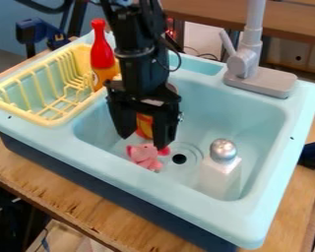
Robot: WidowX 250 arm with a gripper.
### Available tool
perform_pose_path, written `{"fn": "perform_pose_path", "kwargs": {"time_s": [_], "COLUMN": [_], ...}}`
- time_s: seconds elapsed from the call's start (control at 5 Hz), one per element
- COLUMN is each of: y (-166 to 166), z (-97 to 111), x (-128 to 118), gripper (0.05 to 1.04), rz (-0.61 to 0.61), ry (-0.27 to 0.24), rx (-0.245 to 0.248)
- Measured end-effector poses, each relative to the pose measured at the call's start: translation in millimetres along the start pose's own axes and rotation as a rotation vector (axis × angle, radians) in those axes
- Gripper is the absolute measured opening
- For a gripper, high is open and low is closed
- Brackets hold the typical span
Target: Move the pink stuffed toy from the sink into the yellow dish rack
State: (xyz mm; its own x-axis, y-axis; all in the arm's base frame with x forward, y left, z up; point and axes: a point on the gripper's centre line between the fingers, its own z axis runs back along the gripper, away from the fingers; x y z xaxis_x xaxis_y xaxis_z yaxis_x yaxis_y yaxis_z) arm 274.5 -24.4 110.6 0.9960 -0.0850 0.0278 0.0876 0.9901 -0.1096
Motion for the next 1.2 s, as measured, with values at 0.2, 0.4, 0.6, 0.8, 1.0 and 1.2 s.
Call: {"fn": "perform_pose_path", "kwargs": {"time_s": [0.2, 0.4, 0.6, 0.8, 1.0, 1.2], "y": [2, -5, -7, -12, -16, -14], "z": [-11, -23, -28, -26, 1, 28], "x": [-2, -8, -10, -14, -16, -18], "gripper": [1.002, 0.943, 0.685, 0.524, 0.488, 0.488], "rz": [0.016, 0.000, -0.010, -0.017, -0.018, 0.001], "ry": [0.049, 0.126, 0.152, 0.172, 0.122, 0.041], "rx": [0.010, 0.037, 0.028, -0.007, -0.011, -0.018]}}
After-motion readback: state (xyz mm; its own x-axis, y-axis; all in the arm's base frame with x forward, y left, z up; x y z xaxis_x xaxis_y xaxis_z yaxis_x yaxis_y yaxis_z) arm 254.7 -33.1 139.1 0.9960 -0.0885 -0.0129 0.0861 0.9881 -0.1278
